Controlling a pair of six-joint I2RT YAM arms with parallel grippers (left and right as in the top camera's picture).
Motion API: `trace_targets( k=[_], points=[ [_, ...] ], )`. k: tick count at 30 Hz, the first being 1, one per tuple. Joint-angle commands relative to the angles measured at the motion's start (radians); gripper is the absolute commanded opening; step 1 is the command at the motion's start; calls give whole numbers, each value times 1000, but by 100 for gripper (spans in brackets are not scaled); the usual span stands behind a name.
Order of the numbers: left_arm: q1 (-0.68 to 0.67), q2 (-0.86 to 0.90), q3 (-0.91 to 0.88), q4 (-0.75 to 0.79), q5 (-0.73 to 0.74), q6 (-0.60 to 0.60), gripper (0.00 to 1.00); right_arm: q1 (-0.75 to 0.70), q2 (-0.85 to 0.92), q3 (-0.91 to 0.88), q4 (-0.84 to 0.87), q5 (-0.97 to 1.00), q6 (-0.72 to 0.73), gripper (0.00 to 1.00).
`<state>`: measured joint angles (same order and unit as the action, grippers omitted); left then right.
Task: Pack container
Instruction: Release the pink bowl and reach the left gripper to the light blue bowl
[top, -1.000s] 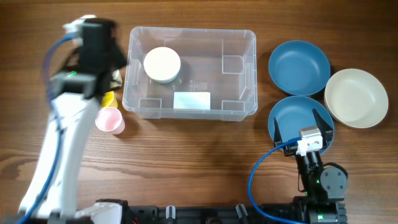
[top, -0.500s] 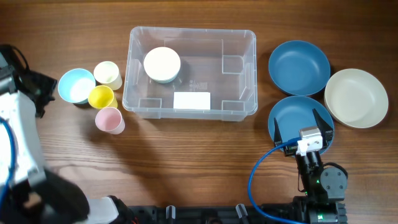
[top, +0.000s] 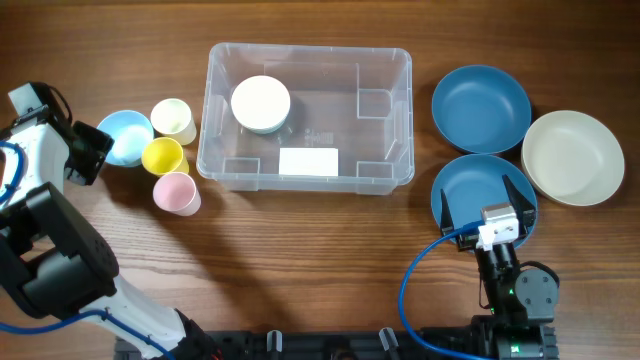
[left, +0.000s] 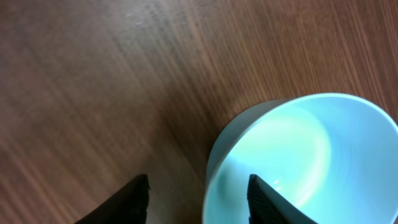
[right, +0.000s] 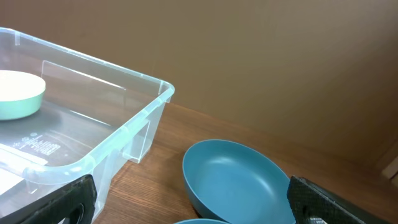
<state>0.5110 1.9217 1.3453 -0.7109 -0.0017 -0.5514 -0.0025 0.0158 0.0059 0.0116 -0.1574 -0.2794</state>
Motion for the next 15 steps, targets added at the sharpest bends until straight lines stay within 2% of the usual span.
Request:
trace_targets(
  k=[1,7,9,11,15],
  points=[
    [1,32,-8,28,36,51,50,5,0,-1,2,-17,-8,100],
    [-4,55,-8,50,35,51,48,5,0,-1,2,-17,-8,100],
    [-4,55,-7,57,36,51,34,5,0,-1,2,-17,-8,100],
    [-4,55,-7,53,35,51,26,5,0,-1,2,-17,-8,100],
    [-4,55,-8,53,36,51,22,5,0,-1,2,-17,-8,100]
  ],
)
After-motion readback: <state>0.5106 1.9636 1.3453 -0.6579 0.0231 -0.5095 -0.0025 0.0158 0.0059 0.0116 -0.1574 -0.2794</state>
